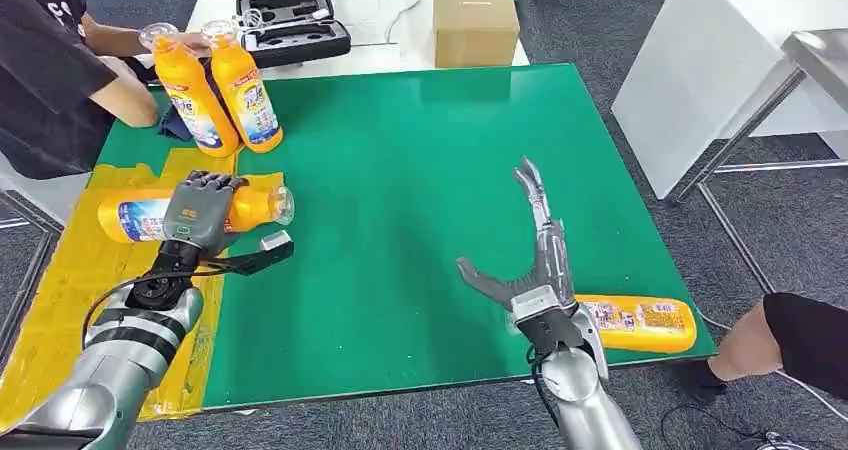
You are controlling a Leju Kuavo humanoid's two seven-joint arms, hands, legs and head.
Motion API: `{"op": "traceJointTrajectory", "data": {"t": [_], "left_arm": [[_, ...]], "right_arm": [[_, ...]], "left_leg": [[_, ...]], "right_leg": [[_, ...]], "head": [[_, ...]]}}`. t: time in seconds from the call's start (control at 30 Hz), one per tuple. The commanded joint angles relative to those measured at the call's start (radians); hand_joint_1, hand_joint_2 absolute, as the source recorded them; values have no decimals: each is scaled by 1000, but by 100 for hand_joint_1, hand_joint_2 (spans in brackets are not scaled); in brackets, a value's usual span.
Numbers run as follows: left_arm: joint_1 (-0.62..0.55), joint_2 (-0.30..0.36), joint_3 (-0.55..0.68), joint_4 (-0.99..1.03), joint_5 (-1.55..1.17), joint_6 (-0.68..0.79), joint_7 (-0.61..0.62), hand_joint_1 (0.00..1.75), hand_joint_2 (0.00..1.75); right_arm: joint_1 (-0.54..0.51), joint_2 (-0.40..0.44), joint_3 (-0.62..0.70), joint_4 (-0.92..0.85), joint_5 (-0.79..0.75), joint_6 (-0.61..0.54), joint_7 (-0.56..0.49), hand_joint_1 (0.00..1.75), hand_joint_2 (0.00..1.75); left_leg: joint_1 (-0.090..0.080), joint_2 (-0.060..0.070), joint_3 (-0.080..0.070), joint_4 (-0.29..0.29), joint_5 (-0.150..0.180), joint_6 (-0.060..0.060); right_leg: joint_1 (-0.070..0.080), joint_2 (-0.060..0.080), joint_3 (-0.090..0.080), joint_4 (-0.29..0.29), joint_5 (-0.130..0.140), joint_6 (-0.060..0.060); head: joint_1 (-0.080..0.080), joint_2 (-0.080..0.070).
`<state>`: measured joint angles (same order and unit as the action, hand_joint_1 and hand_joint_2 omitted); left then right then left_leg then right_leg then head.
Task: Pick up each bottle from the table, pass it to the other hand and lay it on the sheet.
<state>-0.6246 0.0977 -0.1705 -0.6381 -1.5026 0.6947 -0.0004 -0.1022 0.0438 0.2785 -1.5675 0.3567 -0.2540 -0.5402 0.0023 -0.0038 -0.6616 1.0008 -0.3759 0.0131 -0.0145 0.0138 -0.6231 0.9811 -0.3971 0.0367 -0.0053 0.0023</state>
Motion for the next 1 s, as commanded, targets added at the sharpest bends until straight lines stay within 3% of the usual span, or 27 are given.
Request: {"op": "traceJointTrajectory", "data": {"t": [0.03,0.4,0.43,0.77,0.8,0.83,0.87,1.0], "left_arm": [[-36,-28,3,249,12,1,-29,175,175],[-50,-37,46,325,49,-69,-10,175,175],[-48,-43,66,319,74,-60,-33,148,175],[-48,-43,66,319,74,-60,-33,148,175],[-48,-43,66,319,74,-60,-33,61,175],[-48,-50,81,315,95,-62,-53,9,175],[-45,-53,89,311,105,-56,-69,0,175],[-44,-63,107,305,118,-39,-75,0,175]], "right_arm": [[-14,-23,-51,26,-1,7,-4,0,175],[-58,-25,-28,87,13,19,0,0,175],[-59,-23,-31,93,13,18,4,0,175],[-59,-23,-31,93,13,18,4,0,175],[-59,-23,-31,93,13,18,4,0,175],[-60,-22,-33,100,13,19,6,0,175],[-62,-21,-35,106,15,20,10,0,175],[-67,-18,-40,128,31,11,16,0,175]], "left_leg": [[0,-1,6,-1,-2,-1],[1,0,4,0,-2,-1],[0,0,4,0,-1,-1],[1,0,7,0,-3,-1],[0,0,6,0,-2,-1],[0,0,5,0,-1,0],[1,0,7,0,-2,-1],[0,0,5,-1,-1,0]], "right_leg": [[0,-2,6,-1,-2,-1],[1,-1,4,0,-1,-1],[0,-1,4,0,-1,-1],[1,-1,8,0,-2,-2],[1,0,6,-1,-1,-1],[0,0,5,-1,-1,-1],[1,-1,8,-1,-2,-1],[1,-1,6,-1,0,-1]], "head": [[0,0],[0,0],[0,0],[0,0],[0,0],[0,0],[0,0],[0,0]]}}
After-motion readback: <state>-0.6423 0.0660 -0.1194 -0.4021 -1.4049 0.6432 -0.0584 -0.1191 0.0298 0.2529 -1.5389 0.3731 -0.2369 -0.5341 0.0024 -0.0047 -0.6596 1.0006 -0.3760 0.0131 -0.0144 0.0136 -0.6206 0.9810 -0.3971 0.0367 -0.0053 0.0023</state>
